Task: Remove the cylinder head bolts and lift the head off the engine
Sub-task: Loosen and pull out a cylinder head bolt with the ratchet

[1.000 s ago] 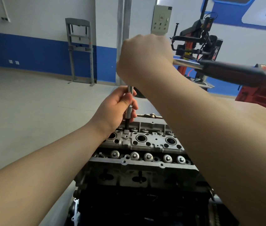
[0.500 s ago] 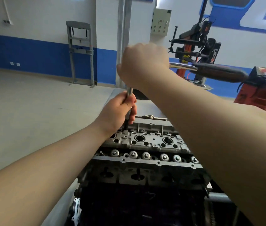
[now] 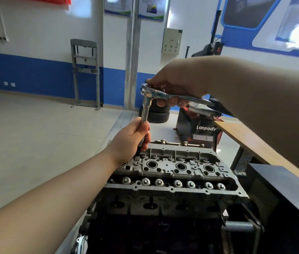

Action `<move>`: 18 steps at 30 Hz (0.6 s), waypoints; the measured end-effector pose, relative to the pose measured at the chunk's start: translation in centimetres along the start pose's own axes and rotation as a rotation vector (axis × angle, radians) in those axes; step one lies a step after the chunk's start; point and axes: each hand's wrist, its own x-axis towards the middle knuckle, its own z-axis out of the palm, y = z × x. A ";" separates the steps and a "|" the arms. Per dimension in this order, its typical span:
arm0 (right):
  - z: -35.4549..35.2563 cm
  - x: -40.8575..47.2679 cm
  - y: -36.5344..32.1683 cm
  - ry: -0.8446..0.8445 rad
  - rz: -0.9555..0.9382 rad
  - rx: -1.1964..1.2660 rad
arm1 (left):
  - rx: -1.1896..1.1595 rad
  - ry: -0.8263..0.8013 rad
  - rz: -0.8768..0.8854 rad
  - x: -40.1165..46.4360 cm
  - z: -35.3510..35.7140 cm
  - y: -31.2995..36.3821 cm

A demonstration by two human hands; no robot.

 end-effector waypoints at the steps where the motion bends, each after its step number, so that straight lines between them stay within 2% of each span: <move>1: 0.3 -0.1 0.0 0.013 -0.015 0.009 | 0.003 -0.001 0.003 0.0 0.0 0.0; 4: 0.6 0.2 -0.3 0.098 -0.046 -0.050 | 0.003 0.009 0.008 0.0 0.1 0.1; 11: 0.4 0.1 0.6 0.172 -0.063 -0.009 | 0.010 -0.008 -0.007 0.2 0.4 0.2; 15: 0.5 0.1 0.3 0.186 -0.077 -0.069 | -0.004 -0.004 -0.004 0.3 0.5 0.0; 18: -0.2 0.0 0.1 0.223 -0.130 0.022 | -0.009 0.005 0.002 0.4 0.3 -0.2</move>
